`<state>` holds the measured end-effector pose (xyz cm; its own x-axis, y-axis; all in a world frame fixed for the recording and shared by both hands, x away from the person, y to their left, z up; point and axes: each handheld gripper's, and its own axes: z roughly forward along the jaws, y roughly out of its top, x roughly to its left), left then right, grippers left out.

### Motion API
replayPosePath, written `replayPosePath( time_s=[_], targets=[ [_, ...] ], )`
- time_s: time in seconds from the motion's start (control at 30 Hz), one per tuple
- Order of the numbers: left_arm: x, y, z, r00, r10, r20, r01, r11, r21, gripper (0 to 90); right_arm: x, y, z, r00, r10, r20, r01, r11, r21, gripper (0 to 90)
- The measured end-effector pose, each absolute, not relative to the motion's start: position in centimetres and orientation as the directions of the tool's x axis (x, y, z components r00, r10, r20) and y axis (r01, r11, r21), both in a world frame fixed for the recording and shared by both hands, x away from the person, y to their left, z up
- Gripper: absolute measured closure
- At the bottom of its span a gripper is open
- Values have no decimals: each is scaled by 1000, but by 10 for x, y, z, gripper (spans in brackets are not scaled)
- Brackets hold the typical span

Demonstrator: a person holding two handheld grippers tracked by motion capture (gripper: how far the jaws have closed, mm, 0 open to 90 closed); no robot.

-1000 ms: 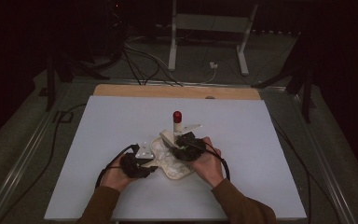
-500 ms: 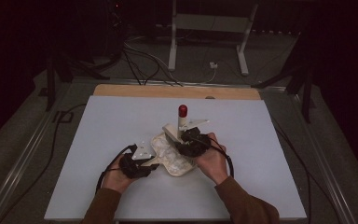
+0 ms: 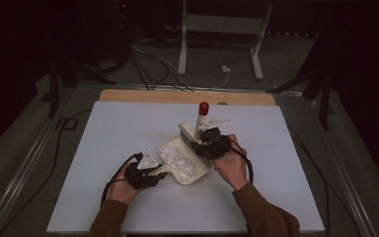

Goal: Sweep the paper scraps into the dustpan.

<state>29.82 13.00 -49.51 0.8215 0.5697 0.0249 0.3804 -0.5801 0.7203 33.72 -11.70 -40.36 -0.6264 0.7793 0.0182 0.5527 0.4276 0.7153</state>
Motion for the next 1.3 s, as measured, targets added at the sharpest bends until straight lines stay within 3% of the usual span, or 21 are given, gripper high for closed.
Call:
replayPosePath(
  time_s=[1.3],
  targets=[
    [300, 161, -480, 647, 762, 13, 487, -426, 762, 668, 344, -147, -406, -597, 802, 27, 567, 398, 721, 671]
  ],
)
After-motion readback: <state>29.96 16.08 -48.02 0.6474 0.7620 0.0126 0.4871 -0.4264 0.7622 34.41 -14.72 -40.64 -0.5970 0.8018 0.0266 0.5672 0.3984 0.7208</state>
